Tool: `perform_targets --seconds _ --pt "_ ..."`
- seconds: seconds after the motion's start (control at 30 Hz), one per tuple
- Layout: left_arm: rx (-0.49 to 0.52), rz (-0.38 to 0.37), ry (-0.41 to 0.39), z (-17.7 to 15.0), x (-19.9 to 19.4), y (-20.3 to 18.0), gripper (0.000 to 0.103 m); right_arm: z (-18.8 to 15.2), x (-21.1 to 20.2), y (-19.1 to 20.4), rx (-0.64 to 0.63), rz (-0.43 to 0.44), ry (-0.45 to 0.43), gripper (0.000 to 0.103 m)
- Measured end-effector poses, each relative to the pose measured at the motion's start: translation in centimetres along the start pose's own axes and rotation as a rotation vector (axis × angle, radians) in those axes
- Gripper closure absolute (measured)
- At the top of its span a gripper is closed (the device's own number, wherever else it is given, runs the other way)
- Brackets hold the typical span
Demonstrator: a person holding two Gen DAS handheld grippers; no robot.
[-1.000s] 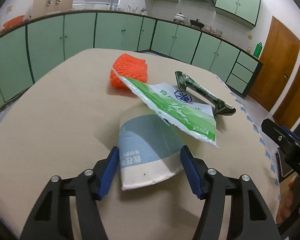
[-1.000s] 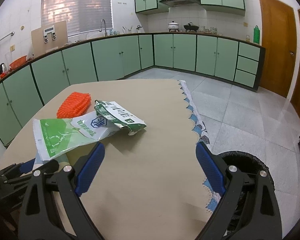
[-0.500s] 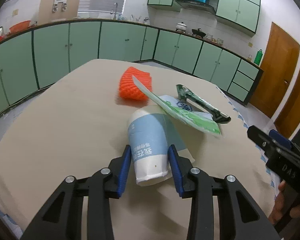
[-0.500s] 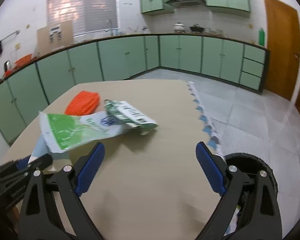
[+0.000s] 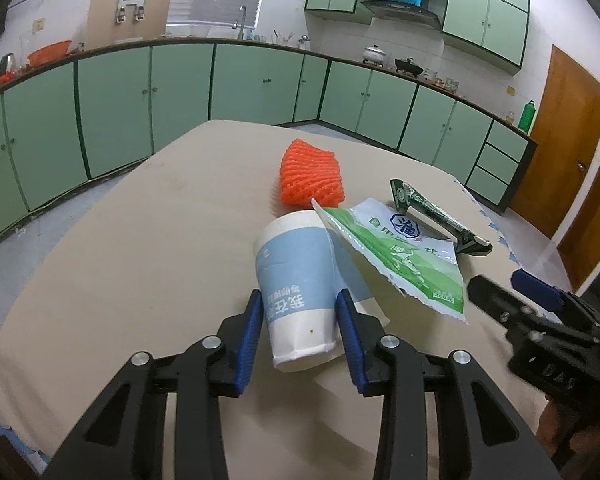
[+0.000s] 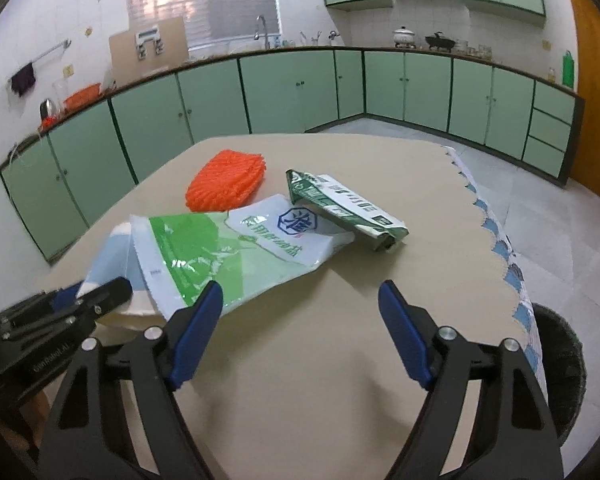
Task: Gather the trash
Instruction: 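Hold the paper cup in the left tool while the right tool grasps the green-white salt bag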
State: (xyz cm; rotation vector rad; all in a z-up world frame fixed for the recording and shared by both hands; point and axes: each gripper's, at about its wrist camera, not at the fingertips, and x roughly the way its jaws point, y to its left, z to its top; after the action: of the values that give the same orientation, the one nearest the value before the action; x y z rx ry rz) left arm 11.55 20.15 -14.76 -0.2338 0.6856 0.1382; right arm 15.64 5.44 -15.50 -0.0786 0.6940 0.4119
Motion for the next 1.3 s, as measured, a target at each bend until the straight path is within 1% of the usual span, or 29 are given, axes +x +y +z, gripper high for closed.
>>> perform_targets --seconds 0.07,0.13,0.3,0.5,0.7,0.9,1.0,1.03,1.2,1.3 --pt "0.004 -0.011 -0.005 0.2 -0.1 0.0 0.066 -0.2 0.0 0.4 -0.041 -0.022 0.01 0.027" --pt "0.013 -0.024 -0.01 0.5 -0.1 -0.2 0.066 -0.7 0.0 0.4 -0.044 -0.012 0.023 0.027" --pt "0.008 -0.034 -0.014 0.6 -0.1 0.0 0.066 -1.6 -0.1 1.0 -0.074 -0.035 0.029 0.027" --pt "0.011 -0.028 -0.013 0.5 -0.1 0.4 0.066 -1.0 0.7 2.2 -0.093 -0.027 0.003 0.027" --pt "0.015 -0.02 -0.011 0.9 -0.1 0.9 0.065 0.1 1.3 2.6 -0.09 -0.01 -0.018 0.031" --pt "0.01 -0.014 -0.002 0.8 0.2 1.4 0.065 0.5 1.0 1.2 -0.045 0.051 0.001 0.031" --pt "0.01 -0.014 -0.001 0.9 0.2 1.3 0.065 0.3 0.8 0.6 0.018 0.149 0.06 0.031" --pt "0.01 -0.014 -0.002 0.9 0.1 1.4 0.065 0.2 0.7 0.5 0.031 0.165 0.066 0.031" --pt "0.004 0.01 -0.006 0.7 -0.3 2.1 0.065 0.3 0.3 1.0 0.027 0.134 0.069 0.031" --pt "-0.002 0.015 0.0 0.6 -0.2 2.5 0.065 0.5 0.2 1.0 0.073 0.161 0.085 0.031"
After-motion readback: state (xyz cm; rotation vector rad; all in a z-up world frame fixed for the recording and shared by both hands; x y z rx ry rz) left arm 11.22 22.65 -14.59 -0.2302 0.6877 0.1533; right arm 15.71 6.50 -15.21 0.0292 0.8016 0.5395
